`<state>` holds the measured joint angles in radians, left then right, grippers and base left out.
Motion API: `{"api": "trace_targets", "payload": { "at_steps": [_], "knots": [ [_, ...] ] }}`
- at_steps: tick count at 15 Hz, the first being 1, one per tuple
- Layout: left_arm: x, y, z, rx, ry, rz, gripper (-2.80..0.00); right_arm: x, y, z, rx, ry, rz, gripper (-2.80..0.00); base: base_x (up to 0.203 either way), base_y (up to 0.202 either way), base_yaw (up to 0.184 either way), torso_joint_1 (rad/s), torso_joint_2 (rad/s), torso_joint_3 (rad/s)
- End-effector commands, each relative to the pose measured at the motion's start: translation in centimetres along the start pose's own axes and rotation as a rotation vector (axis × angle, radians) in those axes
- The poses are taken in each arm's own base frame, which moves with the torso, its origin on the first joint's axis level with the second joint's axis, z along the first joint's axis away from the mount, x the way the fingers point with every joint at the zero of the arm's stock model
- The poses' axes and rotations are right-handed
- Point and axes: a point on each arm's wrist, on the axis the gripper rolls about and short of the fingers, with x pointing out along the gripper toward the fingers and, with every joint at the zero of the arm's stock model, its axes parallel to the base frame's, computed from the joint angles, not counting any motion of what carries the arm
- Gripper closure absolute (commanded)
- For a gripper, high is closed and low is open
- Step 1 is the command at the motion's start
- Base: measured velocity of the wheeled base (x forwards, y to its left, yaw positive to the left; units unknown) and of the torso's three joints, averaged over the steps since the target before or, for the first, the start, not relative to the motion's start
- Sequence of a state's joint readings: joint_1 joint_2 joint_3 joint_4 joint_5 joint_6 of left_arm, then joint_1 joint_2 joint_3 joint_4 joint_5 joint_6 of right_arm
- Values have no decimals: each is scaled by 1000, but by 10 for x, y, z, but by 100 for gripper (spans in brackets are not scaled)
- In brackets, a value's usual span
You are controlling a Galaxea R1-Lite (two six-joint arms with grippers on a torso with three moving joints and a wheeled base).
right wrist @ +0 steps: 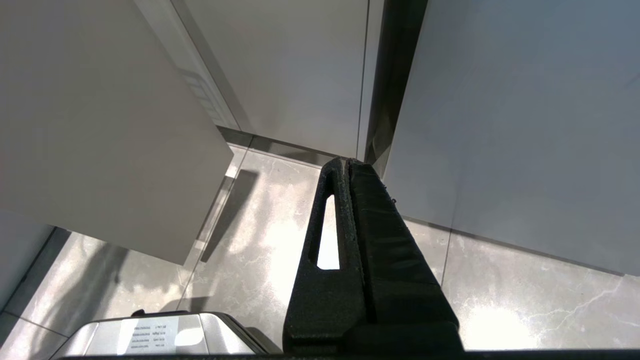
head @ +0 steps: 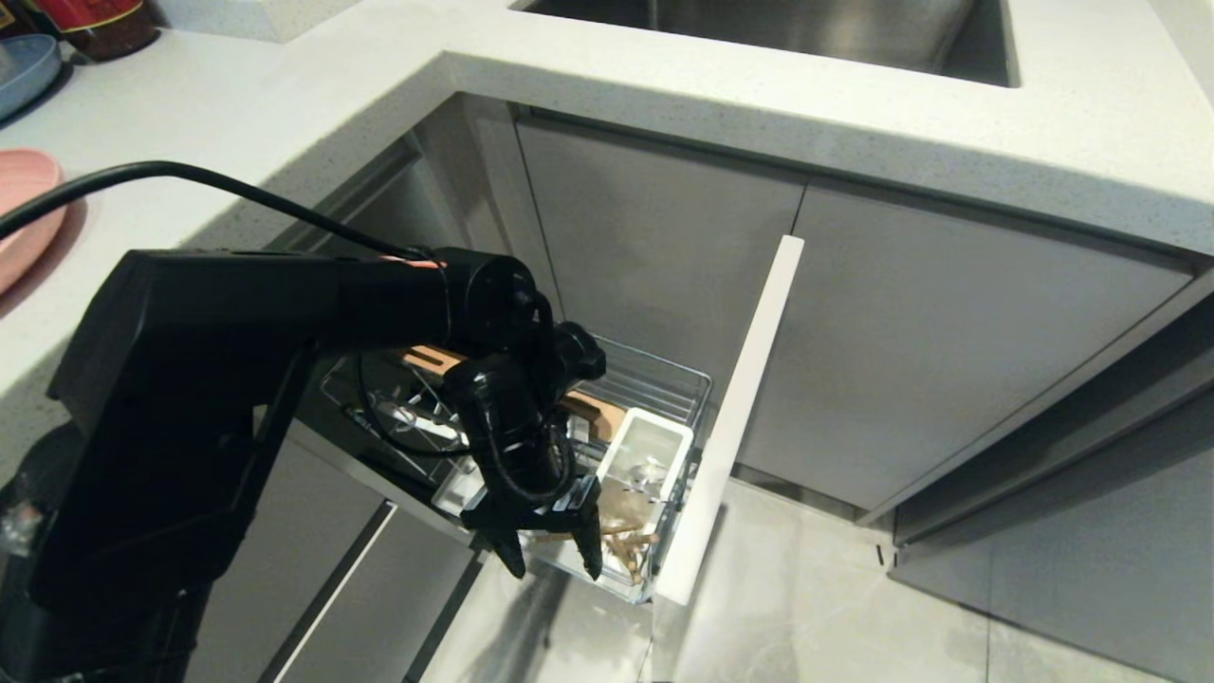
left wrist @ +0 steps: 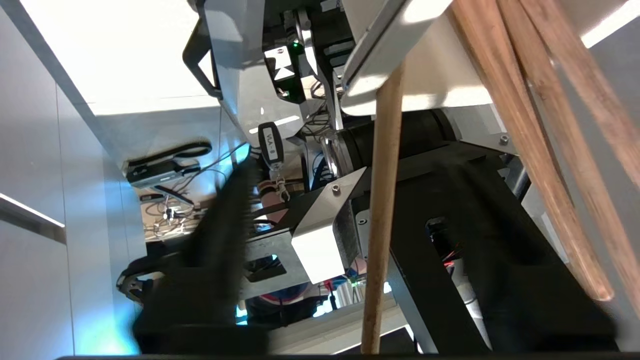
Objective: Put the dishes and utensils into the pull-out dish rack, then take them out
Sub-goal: Take the chopsticks out of the cupboard
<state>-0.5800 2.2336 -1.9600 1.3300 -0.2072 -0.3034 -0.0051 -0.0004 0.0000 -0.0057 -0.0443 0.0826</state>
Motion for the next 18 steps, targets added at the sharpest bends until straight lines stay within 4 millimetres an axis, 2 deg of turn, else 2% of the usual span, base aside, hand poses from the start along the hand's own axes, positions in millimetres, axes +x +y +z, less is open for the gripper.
{"api": "trace_targets", "payload": {
  "at_steps": [1,9,12,14,18],
  "knots": [
    [-5,-1,-4,1,-5,-5,0,0,0,0,0,-5,1,0,0,0,0,0,0,0],
    [-5,-7,-7,16,13,-23,0,0,0,0,0,-5,1,0,0,0,0,0,0,0],
    [-10,-8,-11,20,1,-28,0,0,0,0,0,-5,1,0,0,0,0,0,0,0],
    [-23,-11,-26,38,7,-25,0,0,0,0,0,-5,1,0,0,0,0,0,0,0],
    [-64,-17,-66,85,-45,-36,0,0,0,0,0,-5,1,0,0,0,0,0,0,0]
  ]
}}
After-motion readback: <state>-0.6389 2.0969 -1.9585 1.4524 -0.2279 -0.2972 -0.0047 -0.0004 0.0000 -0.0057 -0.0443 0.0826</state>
